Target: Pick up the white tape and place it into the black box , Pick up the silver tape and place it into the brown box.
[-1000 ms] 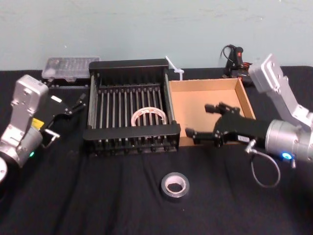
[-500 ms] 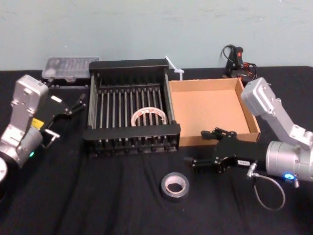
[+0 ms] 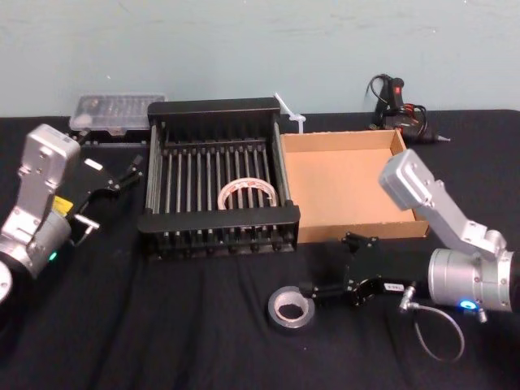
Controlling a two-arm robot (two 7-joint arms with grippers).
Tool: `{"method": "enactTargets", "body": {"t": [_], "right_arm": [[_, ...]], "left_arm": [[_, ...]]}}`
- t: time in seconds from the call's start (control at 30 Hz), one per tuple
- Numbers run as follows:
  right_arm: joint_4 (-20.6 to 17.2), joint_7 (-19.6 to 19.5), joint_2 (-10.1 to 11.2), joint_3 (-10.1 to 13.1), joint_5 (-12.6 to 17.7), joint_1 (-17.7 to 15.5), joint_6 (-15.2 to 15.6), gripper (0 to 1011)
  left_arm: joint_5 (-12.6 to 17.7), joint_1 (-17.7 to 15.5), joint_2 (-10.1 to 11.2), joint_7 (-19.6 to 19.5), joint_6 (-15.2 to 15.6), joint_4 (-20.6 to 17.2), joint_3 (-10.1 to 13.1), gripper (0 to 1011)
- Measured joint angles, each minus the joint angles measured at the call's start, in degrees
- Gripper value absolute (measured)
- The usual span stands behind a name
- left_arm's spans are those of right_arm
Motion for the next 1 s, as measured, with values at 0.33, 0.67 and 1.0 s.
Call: {"method": "enactTargets", "body": {"t": [0.33,0.67,1.0], "right_arm": [[3.25,0.54,-1.62,-2.60,-1.63,2.17,0.21,1002],[6.09,1.12,-3.35,-4.35,-2.98,3.97,0.31,1002],[8.00,1.74,-4.55,-5.40,-3.93,5.15,0.53,1002]], "left_arm": [[0.00,0.00,0.00,0.00,0.00,0.00,0.00,1001],[0.00,0.00,0.00,0.00,0.00,0.00,0.00,1001],[0.00,0.00,0.00,0.00,0.00,0.00,0.00,1001]]}}
